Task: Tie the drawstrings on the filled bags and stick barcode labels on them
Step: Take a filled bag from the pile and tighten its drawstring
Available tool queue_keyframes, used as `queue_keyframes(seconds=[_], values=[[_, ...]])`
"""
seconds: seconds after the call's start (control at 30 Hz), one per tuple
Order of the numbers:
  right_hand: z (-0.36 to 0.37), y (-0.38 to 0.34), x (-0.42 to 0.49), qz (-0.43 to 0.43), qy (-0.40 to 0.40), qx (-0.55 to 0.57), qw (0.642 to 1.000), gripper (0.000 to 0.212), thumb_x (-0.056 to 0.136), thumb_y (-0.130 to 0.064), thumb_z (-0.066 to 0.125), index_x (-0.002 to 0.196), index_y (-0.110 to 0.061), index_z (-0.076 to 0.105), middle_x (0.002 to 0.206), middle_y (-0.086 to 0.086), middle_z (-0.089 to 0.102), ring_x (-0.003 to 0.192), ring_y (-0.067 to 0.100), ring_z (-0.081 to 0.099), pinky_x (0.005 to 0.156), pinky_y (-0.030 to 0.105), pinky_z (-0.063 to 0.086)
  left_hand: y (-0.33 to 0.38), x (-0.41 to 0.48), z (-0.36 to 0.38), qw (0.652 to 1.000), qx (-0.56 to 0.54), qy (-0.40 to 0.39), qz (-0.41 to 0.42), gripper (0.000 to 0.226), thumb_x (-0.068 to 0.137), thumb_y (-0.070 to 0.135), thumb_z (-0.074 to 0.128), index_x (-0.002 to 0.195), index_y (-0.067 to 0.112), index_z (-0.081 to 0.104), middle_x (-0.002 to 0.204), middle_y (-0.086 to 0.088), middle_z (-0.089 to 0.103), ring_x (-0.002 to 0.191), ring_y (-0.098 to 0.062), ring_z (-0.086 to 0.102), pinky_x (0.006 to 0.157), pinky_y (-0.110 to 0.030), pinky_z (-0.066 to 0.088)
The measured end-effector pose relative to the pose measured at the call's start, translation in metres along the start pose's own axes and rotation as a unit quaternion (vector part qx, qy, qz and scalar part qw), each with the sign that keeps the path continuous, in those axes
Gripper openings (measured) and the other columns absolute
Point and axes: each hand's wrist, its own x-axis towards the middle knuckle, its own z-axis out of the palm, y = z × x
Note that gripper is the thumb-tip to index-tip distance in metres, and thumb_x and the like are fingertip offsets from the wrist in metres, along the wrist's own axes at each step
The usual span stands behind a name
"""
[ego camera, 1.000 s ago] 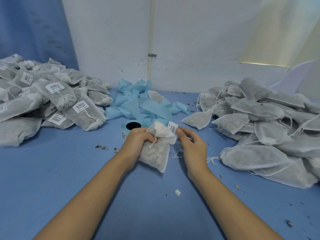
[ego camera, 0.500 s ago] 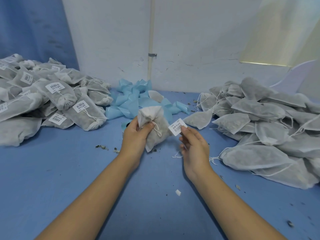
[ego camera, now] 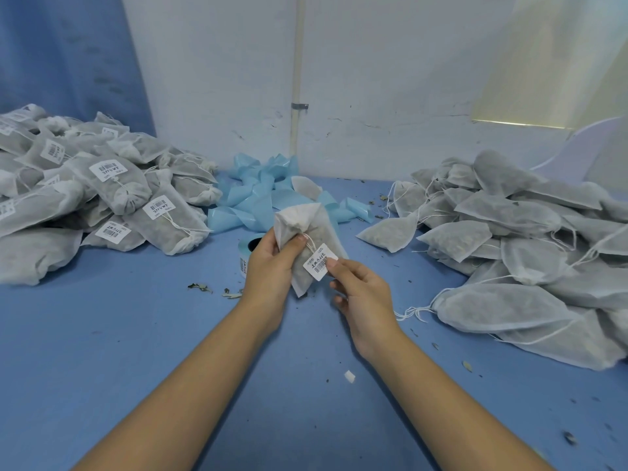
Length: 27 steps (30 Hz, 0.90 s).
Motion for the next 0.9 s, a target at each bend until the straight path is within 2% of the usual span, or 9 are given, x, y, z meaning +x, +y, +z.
queue_keyframes(seconds=[0.1,0.17,0.27,0.4,0.5,0.6,0.7,0.8,0.9], values=[[0.002,0.002,0.0,-0.015,0.03,-0.047,0.998,0.018,0.082,-0.021,0.074,0.088,-0.005,0.069,0.064,-0.005,0.064,0.051,0.0,0.052,0.048,0.014,0.041,-0.001,-0.001,0.0,1.0,0.024,-0.006,0.011,0.015,0.091,0.008,0.059,0.094,0.02,0.065,0.085,0.002,0.072,0.081,-0.014,0.066,0.082,-0.035,0.052],[0.002,0.002,0.0,-0.034,0.053,-0.101,0.993,0.027,0.078,-0.03,0.078,0.084,-0.005,0.069,0.061,-0.005,0.065,0.052,0.005,0.054,0.049,0.018,0.043,-0.001,-0.002,0.0,0.998,0.05,-0.009,0.027,0.015,0.091,0.008,0.059,0.092,0.022,0.065,0.079,0.008,0.072,0.074,-0.008,0.067,0.071,-0.024,0.055],[0.001,0.002,0.001,-0.056,0.086,-0.172,0.98,0.039,0.068,-0.045,0.082,0.084,-0.015,0.064,0.076,-0.005,0.067,0.067,0.009,0.061,0.067,0.029,0.05,0.003,0.0,-0.001,0.997,0.064,-0.004,0.043,0.013,0.09,0.011,0.061,0.089,0.023,0.064,0.072,0.013,0.071,0.067,-0.001,0.066,0.059,-0.016,0.052],[-0.001,0.002,0.001,-0.096,0.015,-0.13,0.987,0.045,0.074,-0.025,0.081,0.11,-0.027,0.054,0.104,-0.018,0.061,0.089,-0.007,0.061,0.074,0.013,0.047,0.006,0.002,-0.004,0.994,0.099,-0.013,0.041,0.008,0.089,0.015,0.064,0.089,0.023,0.064,0.071,0.012,0.071,0.065,-0.002,0.066,0.058,-0.015,0.051],[-0.004,-0.001,0.001,-0.098,-0.043,-0.088,0.99,0.029,0.079,-0.007,0.073,0.107,-0.011,0.065,0.1,0.001,0.073,0.085,0.004,0.067,0.071,0.013,0.049,0.005,0.0,-0.003,0.992,0.117,-0.044,0.012,0.006,0.089,0.019,0.064,0.094,0.022,0.064,0.082,0.006,0.072,0.071,-0.006,0.067,0.061,-0.018,0.051],[-0.006,-0.002,0.001,-0.081,-0.029,-0.035,0.996,0.024,0.078,-0.006,0.073,0.101,-0.009,0.067,0.095,0.007,0.073,0.081,0.014,0.068,0.069,0.02,0.052,0.005,-0.001,-0.003,0.991,0.102,-0.088,-0.02,0.025,0.083,0.028,0.071,0.104,0.018,0.063,0.093,0.001,0.073,0.082,-0.012,0.069,0.07,-0.025,0.053],[-0.007,-0.004,0.003,-0.062,-0.013,0.076,0.995,0.025,0.079,-0.003,0.072,0.102,-0.008,0.064,0.096,0.011,0.073,0.085,0.021,0.069,0.079,0.031,0.055,0.001,-0.002,-0.004,0.982,0.134,-0.123,-0.049,0.041,0.073,0.031,0.079,0.109,0.016,0.064,0.101,-0.001,0.073,0.094,-0.017,0.069,0.083,-0.031,0.055],[-0.009,-0.005,0.005,-0.056,-0.011,0.108,0.993,0.02,0.08,-0.005,0.07,0.099,-0.008,0.065,0.093,0.009,0.072,0.083,0.02,0.068,0.078,0.03,0.055,-0.003,-0.004,-0.005,0.977,0.121,-0.149,-0.095,0.022,0.083,0.026,0.069,0.103,0.016,0.068,0.1,0.0,0.074,0.096,-0.014,0.069,0.077,-0.022,0.056],[-0.009,-0.004,0.006,-0.04,-0.03,0.127,0.991,0.014,0.084,-0.01,0.067,0.098,-0.009,0.065,0.089,0.005,0.073,0.081,0.015,0.069,0.074,0.026,0.056,-0.004,-0.003,-0.008,0.976,0.094,-0.16,-0.114,0.024,0.085,0.026,0.065,0.105,0.012,0.068,0.104,-0.004,0.073,0.098,-0.015,0.069,0.075,-0.021,0.055]])
